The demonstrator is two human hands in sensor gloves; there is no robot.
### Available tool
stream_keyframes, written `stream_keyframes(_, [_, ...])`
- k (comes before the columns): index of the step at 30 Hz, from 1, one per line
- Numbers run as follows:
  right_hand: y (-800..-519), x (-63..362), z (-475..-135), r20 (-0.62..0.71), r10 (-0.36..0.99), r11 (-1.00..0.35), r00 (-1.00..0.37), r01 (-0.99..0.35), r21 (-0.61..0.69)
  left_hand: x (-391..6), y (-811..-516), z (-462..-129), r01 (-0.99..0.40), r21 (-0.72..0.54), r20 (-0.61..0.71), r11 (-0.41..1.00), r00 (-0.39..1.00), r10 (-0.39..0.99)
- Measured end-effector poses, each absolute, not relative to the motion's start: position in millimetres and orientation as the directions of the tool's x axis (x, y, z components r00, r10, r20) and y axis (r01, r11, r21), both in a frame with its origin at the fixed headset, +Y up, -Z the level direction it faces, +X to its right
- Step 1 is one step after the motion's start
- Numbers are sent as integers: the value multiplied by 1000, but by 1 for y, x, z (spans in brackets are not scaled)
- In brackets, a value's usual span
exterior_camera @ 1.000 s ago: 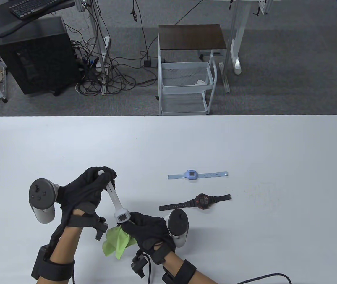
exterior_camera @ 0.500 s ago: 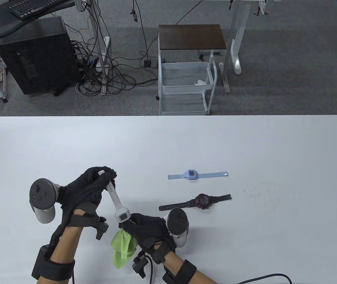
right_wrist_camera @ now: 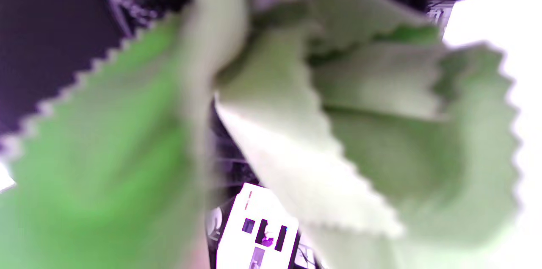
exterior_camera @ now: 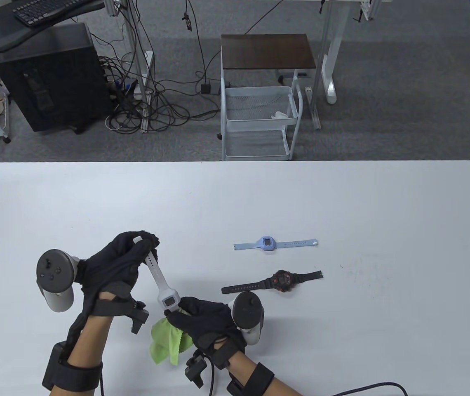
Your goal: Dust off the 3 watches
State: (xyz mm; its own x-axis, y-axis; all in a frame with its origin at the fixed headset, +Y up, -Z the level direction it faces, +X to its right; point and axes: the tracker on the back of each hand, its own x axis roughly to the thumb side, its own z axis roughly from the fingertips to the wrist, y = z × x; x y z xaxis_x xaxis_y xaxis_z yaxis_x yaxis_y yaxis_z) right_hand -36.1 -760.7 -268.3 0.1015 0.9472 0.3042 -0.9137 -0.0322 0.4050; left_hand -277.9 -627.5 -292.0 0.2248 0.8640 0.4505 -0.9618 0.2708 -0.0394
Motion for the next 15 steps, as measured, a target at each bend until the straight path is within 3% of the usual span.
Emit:
stream_keyframes(5, [-762, -36, -268, 316, 947, -86, 53, -909, 409, -279, -627, -292, -967, -34, 452, 253, 211, 867])
stream_keyframes(15, [-762, -37, -269, 311, 944, -37, 110, -902, 431, -282, -627, -292, -965, -31, 454, 261, 219, 863])
